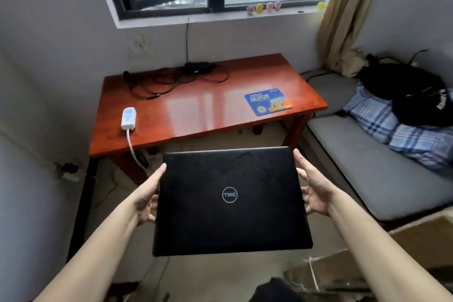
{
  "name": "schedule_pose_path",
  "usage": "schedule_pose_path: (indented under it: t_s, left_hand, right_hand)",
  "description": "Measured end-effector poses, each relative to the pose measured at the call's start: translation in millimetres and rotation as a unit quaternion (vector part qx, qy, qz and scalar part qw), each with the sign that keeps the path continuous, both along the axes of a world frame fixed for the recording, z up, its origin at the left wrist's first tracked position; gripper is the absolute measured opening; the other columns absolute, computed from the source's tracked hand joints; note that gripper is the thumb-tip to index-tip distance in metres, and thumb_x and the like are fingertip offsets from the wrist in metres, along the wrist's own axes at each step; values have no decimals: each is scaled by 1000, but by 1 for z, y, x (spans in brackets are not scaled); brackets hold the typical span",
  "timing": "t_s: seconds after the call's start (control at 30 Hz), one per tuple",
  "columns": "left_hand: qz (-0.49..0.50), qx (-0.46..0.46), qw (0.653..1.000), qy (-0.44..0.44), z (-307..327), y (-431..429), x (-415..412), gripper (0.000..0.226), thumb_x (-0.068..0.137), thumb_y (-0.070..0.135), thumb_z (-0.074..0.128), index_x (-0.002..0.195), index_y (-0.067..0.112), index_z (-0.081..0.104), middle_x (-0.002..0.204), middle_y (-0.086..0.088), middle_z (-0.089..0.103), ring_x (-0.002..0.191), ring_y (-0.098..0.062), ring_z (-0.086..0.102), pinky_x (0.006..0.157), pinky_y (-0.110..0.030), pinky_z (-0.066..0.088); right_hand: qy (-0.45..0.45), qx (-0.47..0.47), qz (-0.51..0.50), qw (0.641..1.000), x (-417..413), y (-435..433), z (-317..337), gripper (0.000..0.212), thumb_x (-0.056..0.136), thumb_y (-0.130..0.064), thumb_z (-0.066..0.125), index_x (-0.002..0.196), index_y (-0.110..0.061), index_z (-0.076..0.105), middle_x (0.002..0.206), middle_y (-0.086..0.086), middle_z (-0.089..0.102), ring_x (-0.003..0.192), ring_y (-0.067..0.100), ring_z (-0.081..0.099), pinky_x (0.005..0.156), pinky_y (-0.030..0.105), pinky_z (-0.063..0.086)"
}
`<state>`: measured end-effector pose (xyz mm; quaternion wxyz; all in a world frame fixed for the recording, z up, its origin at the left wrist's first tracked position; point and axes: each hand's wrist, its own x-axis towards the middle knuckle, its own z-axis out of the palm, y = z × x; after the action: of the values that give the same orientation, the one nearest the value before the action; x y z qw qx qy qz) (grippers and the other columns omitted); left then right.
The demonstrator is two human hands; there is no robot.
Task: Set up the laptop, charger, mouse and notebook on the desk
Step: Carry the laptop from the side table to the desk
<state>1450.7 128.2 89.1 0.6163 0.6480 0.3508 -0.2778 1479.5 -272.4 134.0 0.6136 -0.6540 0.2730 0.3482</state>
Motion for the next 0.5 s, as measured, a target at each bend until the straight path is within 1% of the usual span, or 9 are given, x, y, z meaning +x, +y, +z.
schedule_pose_path:
  t_s: [0.07, 0.13, 0.17, 0.2, 0.23, 0.27, 0.37, 0.43, 0.5]
  left_hand:
    - [-12, 5, 1000, 0, -2, -1, 43, 86, 61, 95, 51, 121, 34, 64, 120, -12, 63, 113, -33, 59, 99, -62, 44]
    - [-17, 5, 1000, 0, -1, -4, 80, 85, 60, 95, 52, 118, 35, 64, 111, -11, 64, 110, -36, 60, 97, -61, 46]
    - [-11, 1, 1000, 3, -6, -5, 106, 82, 59, 95, 52, 115, 36, 65, 106, -11, 65, 106, -35, 62, 94, -58, 48]
    - [-5, 3, 1000, 5, -9, -6, 127, 79, 58, 95, 52, 110, 37, 65, 107, -14, 65, 103, -35, 63, 90, -56, 50]
    - [2, 1, 1000, 5, -12, -7, 146, 77, 59, 95, 52, 106, 37, 66, 113, -16, 65, 104, -36, 63, 87, -55, 50]
    - [8, 2, 1000, 7, -13, -9, 168, 76, 60, 95, 51, 106, 36, 65, 119, -18, 64, 108, -37, 61, 89, -57, 49]
    - [36, 24, 999, 31, -15, -10, 223, 85, 65, 92, 51, 124, 31, 57, 127, -17, 58, 118, -39, 55, 102, -66, 40]
    - [56, 29, 997, 40, -11, -9, 257, 90, 65, 91, 52, 133, 32, 51, 127, -18, 57, 119, -39, 54, 103, -67, 39]
    - [81, 27, 996, 38, -8, -3, 288, 94, 64, 91, 53, 139, 34, 47, 127, -18, 57, 118, -38, 54, 103, -67, 39]
  right_hand:
    - [4, -5, -8, 1000, 35, -2, 0, 57, 56, -98, 50, 75, -51, 77, 119, 7, 66, 110, 28, 62, 80, 44, 54]
    - [6, -8, -13, 1000, 69, -5, -5, 64, 52, -99, 52, 80, -48, 78, 119, 7, 66, 109, 29, 62, 79, 45, 55]
    - [10, -3, -9, 1000, 98, -7, -11, 68, 50, -99, 54, 86, -46, 78, 120, 9, 66, 110, 31, 62, 79, 46, 55]
    - [12, 1, -9, 1000, 121, -9, -16, 74, 49, -98, 56, 96, -44, 77, 122, 10, 65, 111, 32, 62, 80, 48, 55]
    - [11, 7, -7, 1000, 145, -10, -21, 79, 49, -97, 59, 105, -42, 74, 124, 12, 64, 112, 34, 62, 80, 51, 55]
    - [11, 14, -2, 1000, 172, -10, -26, 84, 50, -96, 60, 111, -40, 71, 125, 13, 65, 112, 35, 62, 80, 52, 56]
    - [14, 8, 15, 1000, 245, -6, -33, 97, 45, -97, 62, 117, -34, 73, 115, 12, 74, 107, 35, 67, 78, 47, 59]
    - [24, 6, 40, 999, 296, 1, -33, 106, 42, -97, 63, 122, -28, 72, 117, 13, 74, 111, 38, 66, 81, 47, 60]
    - [25, 13, 60, 998, 343, 10, -31, 105, 41, -96, 65, 120, -27, 72, 104, 9, 76, 99, 32, 69, 60, 39, 62]
